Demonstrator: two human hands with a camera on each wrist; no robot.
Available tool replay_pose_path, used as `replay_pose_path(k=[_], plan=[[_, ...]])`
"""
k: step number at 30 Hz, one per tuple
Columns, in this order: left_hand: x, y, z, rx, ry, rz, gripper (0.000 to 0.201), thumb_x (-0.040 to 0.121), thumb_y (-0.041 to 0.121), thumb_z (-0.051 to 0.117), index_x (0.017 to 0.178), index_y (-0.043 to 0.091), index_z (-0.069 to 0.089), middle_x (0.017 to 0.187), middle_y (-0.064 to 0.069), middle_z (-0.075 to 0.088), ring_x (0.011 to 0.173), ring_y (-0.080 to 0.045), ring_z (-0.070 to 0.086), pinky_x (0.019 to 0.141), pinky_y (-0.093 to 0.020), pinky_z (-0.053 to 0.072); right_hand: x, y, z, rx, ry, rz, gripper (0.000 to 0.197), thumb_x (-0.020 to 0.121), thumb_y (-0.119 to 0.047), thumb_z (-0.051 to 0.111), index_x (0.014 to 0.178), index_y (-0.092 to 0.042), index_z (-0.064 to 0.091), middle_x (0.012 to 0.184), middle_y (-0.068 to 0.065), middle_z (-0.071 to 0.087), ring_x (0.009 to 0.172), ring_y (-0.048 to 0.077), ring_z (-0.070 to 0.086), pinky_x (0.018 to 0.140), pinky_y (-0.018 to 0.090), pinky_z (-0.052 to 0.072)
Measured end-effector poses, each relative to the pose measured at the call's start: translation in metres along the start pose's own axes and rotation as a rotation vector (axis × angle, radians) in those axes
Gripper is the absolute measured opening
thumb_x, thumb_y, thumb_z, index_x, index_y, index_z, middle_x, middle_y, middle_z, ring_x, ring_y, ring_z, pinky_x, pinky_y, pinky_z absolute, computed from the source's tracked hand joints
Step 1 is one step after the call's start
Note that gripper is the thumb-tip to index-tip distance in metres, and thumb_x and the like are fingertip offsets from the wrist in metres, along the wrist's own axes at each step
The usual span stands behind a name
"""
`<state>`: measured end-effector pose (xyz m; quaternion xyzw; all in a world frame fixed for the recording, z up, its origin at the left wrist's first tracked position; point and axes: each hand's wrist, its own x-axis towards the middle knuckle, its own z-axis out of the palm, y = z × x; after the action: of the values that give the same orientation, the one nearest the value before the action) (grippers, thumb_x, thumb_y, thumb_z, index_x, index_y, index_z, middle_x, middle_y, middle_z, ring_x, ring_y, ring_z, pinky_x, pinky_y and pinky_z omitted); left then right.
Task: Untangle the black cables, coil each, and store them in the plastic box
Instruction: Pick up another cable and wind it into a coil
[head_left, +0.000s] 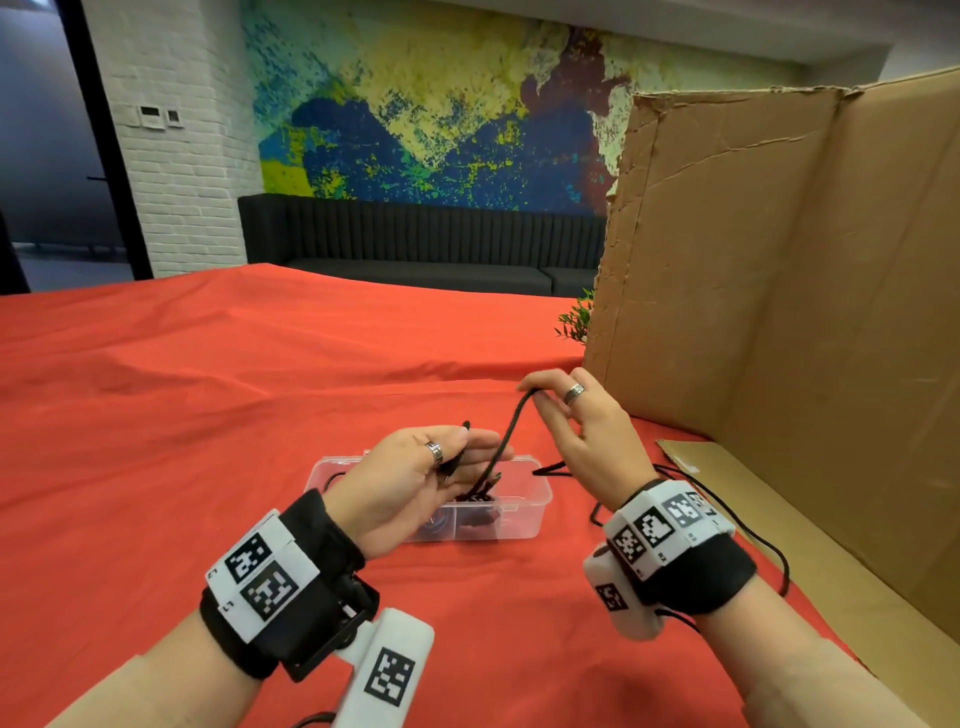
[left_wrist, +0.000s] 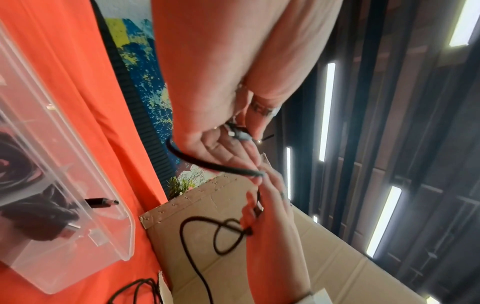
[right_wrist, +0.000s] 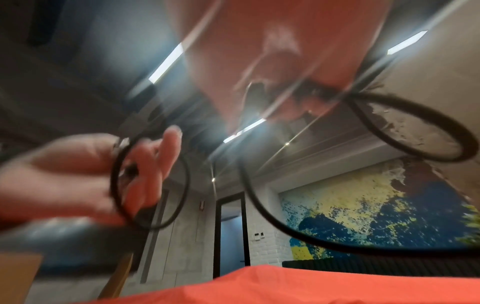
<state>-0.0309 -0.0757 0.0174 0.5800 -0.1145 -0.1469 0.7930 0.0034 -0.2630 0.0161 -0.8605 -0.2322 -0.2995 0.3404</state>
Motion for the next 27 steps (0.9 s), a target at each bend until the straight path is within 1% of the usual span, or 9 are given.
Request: replay_pose_path(k=[3, 6, 8, 13, 17, 20, 23, 25, 27], plan=[[-0.005, 0.003, -0.009, -0.039, -0.009, -0.01, 0.022, 0.094, 0.001, 0.04, 0.111, -0.002, 0.055, 0.092, -0.012, 0.073, 0.064, -0.008, 0.063, 0.059, -0.016, 0.052, -0.004, 0.011, -0.016, 0.012, -0.137, 0.048, 0.046, 0.083, -0.063, 0.03, 0.077, -0.033, 0.064, 0.074, -0.008, 0.06, 0.083, 0.011, 0.052, 0.09, 0.043, 0.037], [-0.009, 0.005, -0.013, -0.06, -0.027, -0.023, 0.031, 0.089, -0.01, 0.044, 0.117, 0.0, 0.049, 0.104, -0.018, 0.07, 0.071, -0.016, 0.069, 0.061, -0.02, 0.055, -0.009, 0.014, -0.029, -0.276, -0.257, -0.013, 0.056, 0.064, -0.087, 0.027, 0.049, -0.037, 0.048, 0.046, -0.012, 0.046, 0.065, -0.001, 0.044, 0.08, 0.025, 0.025], [-0.01, 0.007, -0.013, -0.075, -0.024, -0.047, 0.035, 0.087, -0.015, 0.042, 0.118, -0.001, 0.049, 0.105, -0.014, 0.071, 0.068, -0.016, 0.069, 0.057, -0.02, 0.054, -0.012, 0.011, -0.032, -0.407, -0.449, -0.007, 0.066, 0.052, -0.096, 0.017, 0.053, -0.038, 0.049, 0.042, -0.01, 0.043, 0.056, -0.001, 0.044, 0.078, 0.018, 0.024], [-0.008, 0.01, -0.009, -0.119, -0.019, -0.201, 0.032, 0.097, 0.024, 0.038, 0.121, 0.011, 0.054, 0.094, -0.006, 0.071, 0.049, -0.007, 0.045, 0.046, -0.019, 0.039, -0.02, 0.008, -0.022, -0.399, -0.574, 0.057, 0.026, 0.091, -0.047, 0.047, 0.092, -0.028, 0.065, 0.048, -0.011, 0.044, 0.053, 0.008, 0.047, 0.069, 0.029, 0.035], [-0.007, 0.004, 0.0, 0.077, 0.025, -0.158, 0.028, 0.097, 0.031, 0.039, 0.111, 0.014, 0.056, 0.065, 0.0, 0.063, 0.038, -0.005, 0.027, 0.046, -0.021, 0.027, -0.021, 0.01, -0.009, -0.183, -0.546, 0.229, 0.019, 0.096, -0.017, 0.041, 0.104, -0.023, 0.057, 0.065, -0.002, 0.058, 0.046, 0.004, 0.044, 0.051, 0.019, 0.033], [-0.005, -0.002, 0.0, 0.186, 0.123, -0.106, 0.023, 0.099, 0.025, 0.038, 0.09, 0.009, 0.053, 0.056, 0.001, 0.057, 0.036, -0.004, 0.027, 0.043, -0.018, 0.027, -0.017, 0.013, -0.007, -0.073, -0.359, 0.295, 0.019, 0.096, -0.022, 0.046, 0.101, -0.031, 0.062, 0.062, -0.002, 0.058, 0.054, 0.002, 0.053, 0.053, 0.015, 0.039], [-0.01, -0.002, -0.003, 0.224, 0.053, -0.03, 0.025, 0.098, 0.017, 0.039, 0.089, 0.005, 0.059, 0.061, 0.004, 0.058, 0.04, -0.003, 0.033, 0.04, -0.013, 0.029, -0.009, 0.02, -0.009, -0.146, -0.119, 0.36, 0.01, 0.091, -0.036, 0.055, 0.087, -0.041, 0.062, 0.071, -0.006, 0.062, 0.074, 0.017, 0.062, 0.074, 0.032, 0.05], [-0.011, 0.004, 0.0, 0.181, -0.015, 0.106, 0.028, 0.097, 0.014, 0.037, 0.103, 0.002, 0.062, 0.075, 0.002, 0.067, 0.053, -0.008, 0.054, 0.047, -0.014, 0.043, -0.008, 0.021, -0.007, -0.367, -0.193, 0.298, 0.014, 0.092, -0.04, 0.05, 0.097, -0.04, 0.064, 0.082, -0.007, 0.057, 0.086, 0.02, 0.059, 0.074, 0.032, 0.044], [-0.006, 0.012, 0.005, 0.07, -0.034, 0.267, 0.03, 0.096, 0.01, 0.035, 0.114, 0.002, 0.058, 0.108, -0.004, 0.069, 0.091, -0.015, 0.067, 0.077, -0.021, 0.055, -0.013, 0.015, 0.002, -0.478, -0.374, 0.083, 0.032, 0.091, -0.051, 0.038, 0.106, -0.039, 0.064, 0.094, -0.005, 0.061, 0.098, 0.02, 0.058, 0.075, 0.031, 0.037]])
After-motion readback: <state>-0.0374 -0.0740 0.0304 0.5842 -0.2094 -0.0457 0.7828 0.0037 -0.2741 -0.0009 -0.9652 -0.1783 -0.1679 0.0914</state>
